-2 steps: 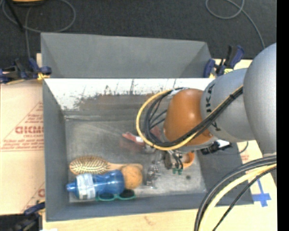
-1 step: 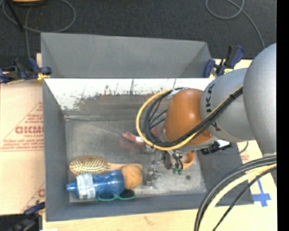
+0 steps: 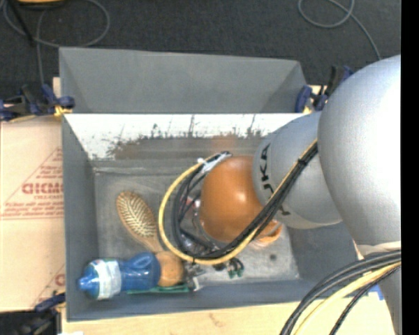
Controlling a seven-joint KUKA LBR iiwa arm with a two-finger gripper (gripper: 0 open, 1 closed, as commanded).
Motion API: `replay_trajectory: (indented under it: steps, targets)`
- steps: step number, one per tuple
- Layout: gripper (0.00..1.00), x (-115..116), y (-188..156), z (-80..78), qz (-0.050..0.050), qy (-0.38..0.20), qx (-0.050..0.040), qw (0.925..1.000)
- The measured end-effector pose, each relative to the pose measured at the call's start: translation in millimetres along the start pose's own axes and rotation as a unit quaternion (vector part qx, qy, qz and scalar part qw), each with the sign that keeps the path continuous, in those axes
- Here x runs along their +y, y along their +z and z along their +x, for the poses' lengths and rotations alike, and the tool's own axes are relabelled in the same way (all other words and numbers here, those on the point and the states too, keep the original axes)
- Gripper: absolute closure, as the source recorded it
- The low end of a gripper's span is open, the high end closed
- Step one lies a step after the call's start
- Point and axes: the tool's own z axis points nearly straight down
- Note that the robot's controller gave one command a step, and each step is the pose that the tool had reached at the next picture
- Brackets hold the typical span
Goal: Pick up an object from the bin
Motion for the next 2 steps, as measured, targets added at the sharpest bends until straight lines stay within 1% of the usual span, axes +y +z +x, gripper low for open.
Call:
replay_trajectory:
  steps: [1,2]
  targets:
    - [1.0,0.0,0.0,0.0,0.0,0.0,0.0,1.0]
    - [1.0,-1.1,-42.4,2.8,0.0,0.007,0.0075,0.9999]
